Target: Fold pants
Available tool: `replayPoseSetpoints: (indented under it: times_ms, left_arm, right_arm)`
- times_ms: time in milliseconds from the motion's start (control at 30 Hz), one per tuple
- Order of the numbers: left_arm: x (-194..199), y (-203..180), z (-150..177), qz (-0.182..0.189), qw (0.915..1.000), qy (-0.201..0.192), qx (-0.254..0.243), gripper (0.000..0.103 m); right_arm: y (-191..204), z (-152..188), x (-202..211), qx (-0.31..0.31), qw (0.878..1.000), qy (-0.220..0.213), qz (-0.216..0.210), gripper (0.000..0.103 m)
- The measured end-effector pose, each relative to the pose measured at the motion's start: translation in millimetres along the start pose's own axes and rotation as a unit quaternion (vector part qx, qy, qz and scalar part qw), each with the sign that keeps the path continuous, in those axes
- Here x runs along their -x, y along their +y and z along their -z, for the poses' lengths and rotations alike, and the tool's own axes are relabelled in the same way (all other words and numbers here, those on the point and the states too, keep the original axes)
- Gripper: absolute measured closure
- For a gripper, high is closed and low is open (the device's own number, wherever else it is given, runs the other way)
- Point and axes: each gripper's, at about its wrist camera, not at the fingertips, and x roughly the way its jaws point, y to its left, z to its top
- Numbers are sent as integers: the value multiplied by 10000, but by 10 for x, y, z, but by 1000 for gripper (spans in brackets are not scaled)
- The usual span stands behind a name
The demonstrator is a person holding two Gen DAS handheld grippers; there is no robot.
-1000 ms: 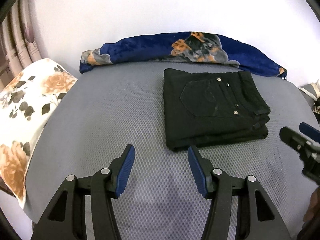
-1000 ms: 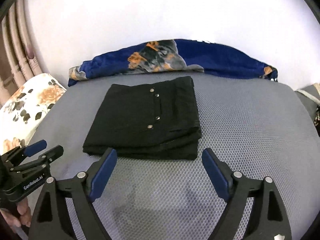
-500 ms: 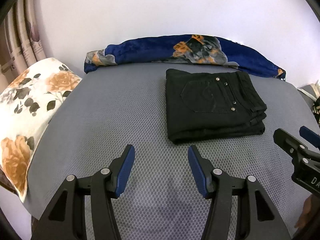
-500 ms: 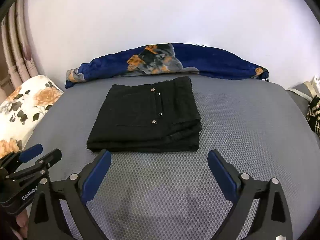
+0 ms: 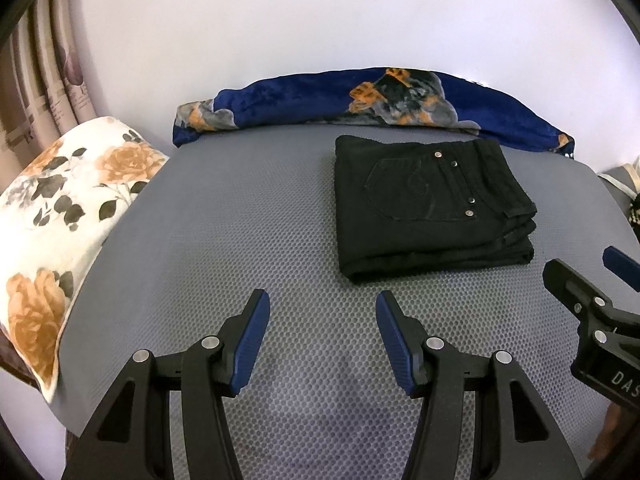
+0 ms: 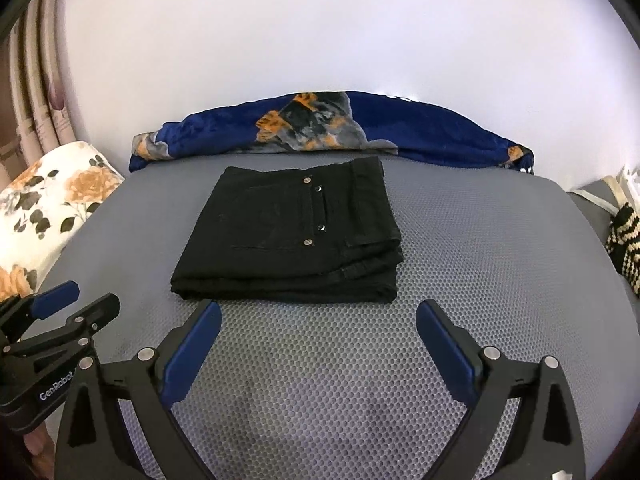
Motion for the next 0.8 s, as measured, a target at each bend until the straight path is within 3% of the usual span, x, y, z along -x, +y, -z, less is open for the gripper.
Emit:
replayPoseSetpoints:
  times_ms: [800]
  left_arm:
    - [-31,-89,110,-85,9999,77,-85,47]
  right_arm:
    - [8,81,-27,43,9999,24,-87,6]
